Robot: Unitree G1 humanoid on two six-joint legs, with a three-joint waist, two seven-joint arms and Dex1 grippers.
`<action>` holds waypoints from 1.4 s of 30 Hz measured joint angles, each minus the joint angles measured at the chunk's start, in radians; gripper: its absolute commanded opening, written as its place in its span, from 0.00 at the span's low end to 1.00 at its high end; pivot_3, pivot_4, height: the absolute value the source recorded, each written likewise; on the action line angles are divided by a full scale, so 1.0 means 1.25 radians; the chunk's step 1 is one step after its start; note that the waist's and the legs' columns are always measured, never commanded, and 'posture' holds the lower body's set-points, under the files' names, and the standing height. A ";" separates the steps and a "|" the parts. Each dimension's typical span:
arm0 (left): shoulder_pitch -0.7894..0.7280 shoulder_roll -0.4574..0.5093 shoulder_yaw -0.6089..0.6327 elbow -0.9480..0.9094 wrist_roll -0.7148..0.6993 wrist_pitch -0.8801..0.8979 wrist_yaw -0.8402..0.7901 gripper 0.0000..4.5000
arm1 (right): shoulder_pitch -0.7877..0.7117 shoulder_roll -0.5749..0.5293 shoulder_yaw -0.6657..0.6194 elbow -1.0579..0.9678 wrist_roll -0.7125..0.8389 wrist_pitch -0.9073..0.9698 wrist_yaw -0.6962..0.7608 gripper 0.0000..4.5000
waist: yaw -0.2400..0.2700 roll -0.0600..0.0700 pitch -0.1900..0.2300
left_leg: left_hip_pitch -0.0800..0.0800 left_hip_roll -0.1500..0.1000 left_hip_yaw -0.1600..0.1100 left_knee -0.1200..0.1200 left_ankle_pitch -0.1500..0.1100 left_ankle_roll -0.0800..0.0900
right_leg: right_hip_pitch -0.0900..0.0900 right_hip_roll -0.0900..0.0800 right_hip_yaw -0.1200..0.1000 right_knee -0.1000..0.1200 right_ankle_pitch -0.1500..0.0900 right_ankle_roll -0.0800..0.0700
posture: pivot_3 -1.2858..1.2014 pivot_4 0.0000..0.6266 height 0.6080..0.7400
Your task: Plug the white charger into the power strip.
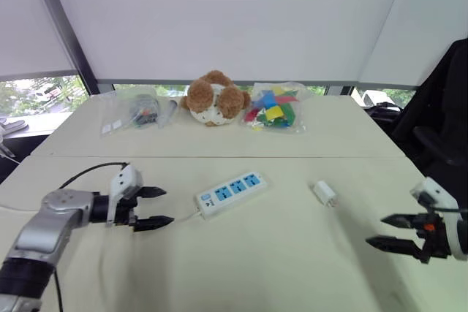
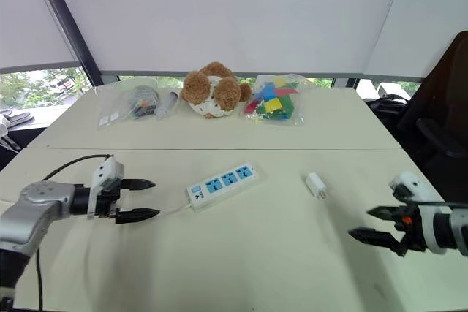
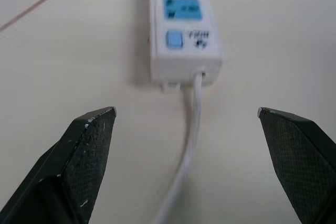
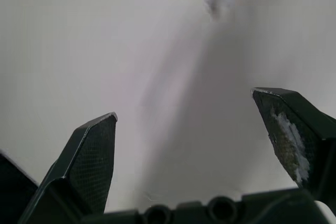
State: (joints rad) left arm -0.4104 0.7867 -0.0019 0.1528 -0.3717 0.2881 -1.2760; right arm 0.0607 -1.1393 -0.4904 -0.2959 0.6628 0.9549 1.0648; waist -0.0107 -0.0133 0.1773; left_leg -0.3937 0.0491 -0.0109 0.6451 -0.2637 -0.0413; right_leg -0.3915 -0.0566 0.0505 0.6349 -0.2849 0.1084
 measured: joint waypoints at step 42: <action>-0.252 -0.241 -0.169 0.488 0.209 -0.472 -0.121 0.68 | -0.108 -0.004 -0.040 -0.086 0.181 0.135 -0.188 1.00 | 0.016 0.000 -0.001 | -0.004 0.000 -0.001 0.003 0.000 0.000 | -0.002 0.000 0.000 0.000 0.003 0.004 | 0.52 0.24 0.99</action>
State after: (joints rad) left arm -0.7257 0.4857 -0.2127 0.7632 -0.1108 -0.3024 -1.4267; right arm -0.0743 -1.1437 -0.5409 -0.4034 0.8891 1.1240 0.8295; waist 0.0092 -0.0131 0.1764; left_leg -0.3982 0.0488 -0.0119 0.6484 -0.2636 -0.0411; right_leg -0.3939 -0.0562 0.0505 0.6350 -0.2816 0.1134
